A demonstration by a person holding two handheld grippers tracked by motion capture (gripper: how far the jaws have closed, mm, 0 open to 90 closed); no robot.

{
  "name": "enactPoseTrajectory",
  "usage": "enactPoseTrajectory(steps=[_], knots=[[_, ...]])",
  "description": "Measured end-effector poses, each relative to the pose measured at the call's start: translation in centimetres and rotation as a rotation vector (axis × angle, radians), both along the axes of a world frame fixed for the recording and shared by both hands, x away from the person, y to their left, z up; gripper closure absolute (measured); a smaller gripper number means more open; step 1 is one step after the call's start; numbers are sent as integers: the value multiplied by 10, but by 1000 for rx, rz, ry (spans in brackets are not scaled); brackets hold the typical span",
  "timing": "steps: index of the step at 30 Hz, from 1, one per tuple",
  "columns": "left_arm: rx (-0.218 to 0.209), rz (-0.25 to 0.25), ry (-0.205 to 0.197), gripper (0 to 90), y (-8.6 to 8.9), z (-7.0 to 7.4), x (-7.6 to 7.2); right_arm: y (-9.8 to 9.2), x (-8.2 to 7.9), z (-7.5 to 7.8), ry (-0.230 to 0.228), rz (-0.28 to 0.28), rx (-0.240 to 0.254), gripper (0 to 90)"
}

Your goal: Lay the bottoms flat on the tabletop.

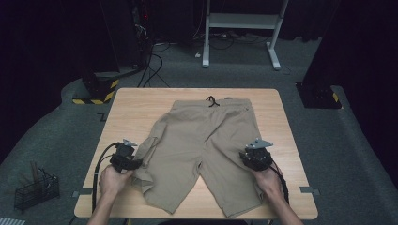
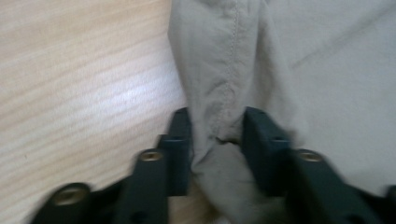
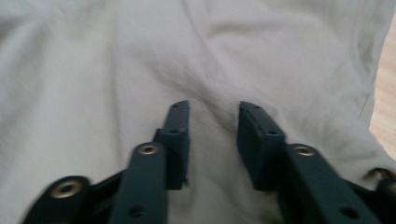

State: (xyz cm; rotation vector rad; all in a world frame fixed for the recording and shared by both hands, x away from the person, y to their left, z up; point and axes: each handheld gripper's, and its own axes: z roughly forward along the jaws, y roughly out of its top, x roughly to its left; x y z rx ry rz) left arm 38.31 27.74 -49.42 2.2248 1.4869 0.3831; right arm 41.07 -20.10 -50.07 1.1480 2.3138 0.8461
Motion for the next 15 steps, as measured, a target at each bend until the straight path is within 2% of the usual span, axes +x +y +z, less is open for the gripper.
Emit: enactPoseTrajectory(steps=[1, 2, 4, 6, 8, 11, 12, 14, 15], knots=[[12, -10, 2, 810, 1, 1, 0, -1, 1, -3, 12, 6, -9, 755], [25, -13, -6, 861, 3, 2, 0, -2, 2, -5, 19, 10, -14, 783], [51, -1, -27, 876, 9, 6, 1, -6, 3, -10, 24, 16, -20, 826], [55, 41, -74, 875, 19, 9, 3, -9, 3, -12, 12, 7, -16, 866], [44, 91, -99, 859, 31, 10, 6, -11, 3, -12, 5, 4, -20, 866], [-17, 165, -97, 735, 49, 14, 9, -12, 4, -12, -2, 6, -23, 853], [-33, 173, -102, 670, 51, 16, 8, -12, 4, -12, -4, 6, -25, 844], [-95, 165, -96, 565, 53, 21, 2, -12, 4, -12, -8, 4, -23, 814], [-93, 163, -102, 503, 54, 23, -2, -13, 4, -13, -11, 0, -23, 798]])
